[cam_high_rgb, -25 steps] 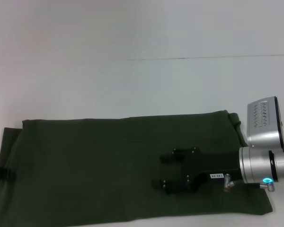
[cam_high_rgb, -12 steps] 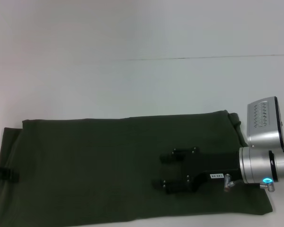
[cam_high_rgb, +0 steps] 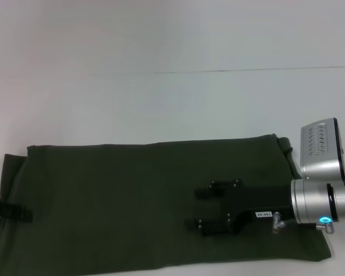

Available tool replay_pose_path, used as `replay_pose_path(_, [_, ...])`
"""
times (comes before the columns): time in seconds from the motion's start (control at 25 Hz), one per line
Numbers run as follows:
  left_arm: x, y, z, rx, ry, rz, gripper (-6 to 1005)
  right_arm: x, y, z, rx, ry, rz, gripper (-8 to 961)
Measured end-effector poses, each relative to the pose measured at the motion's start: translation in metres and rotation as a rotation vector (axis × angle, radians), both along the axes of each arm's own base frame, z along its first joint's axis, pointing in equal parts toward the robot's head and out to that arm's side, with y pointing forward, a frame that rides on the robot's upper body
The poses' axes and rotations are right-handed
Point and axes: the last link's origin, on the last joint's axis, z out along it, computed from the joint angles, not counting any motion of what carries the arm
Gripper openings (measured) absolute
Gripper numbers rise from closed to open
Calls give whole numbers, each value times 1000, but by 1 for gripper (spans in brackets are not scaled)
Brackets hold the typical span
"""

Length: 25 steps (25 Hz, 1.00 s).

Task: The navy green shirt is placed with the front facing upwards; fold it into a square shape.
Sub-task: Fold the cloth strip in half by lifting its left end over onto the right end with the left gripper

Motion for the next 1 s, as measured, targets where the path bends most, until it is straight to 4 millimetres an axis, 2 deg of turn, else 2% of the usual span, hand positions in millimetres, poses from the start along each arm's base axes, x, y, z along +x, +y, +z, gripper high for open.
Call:
replay_pose_path(0.68, [3,2,-2,-3,-13,-6,816,0,0,0,0,0,0,835])
replay_pose_path(0.8, [3,2,-2,-6,-13,-12,638,0,0,0,0,0,1,836])
replay_pose_path(1.0, [4,3,-3,-11,-11,-17,502,0,0,0,0,0,1,836])
